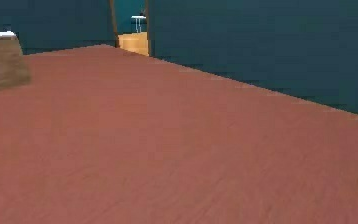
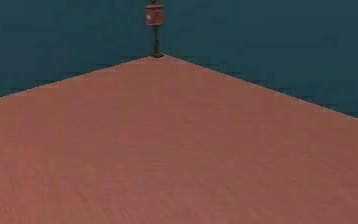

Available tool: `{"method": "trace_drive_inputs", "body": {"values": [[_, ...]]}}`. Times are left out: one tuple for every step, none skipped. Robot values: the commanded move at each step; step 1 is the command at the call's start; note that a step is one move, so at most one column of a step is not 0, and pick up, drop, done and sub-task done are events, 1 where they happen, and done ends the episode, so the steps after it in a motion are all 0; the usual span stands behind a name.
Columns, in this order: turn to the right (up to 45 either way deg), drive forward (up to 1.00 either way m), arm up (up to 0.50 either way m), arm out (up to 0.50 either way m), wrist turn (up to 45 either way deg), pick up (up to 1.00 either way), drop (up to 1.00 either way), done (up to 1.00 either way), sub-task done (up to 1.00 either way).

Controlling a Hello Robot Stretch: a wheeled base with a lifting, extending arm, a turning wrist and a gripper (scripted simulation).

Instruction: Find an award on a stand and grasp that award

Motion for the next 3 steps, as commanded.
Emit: {"method": "trace_drive_inputs", "body": {"values": [[-12.0, 0.00, 0.00, 0.00, 0.0, 0.00, 0.00, 0.00, 0.00], [0.0, 1.00, 0.00, 0.00, 0.0, 0.00, 0.00, 0.00, 0.00], [0.0, 1.00, 0.00, 0.00, 0.0, 0.00, 0.00, 0.00, 0.00]]}}
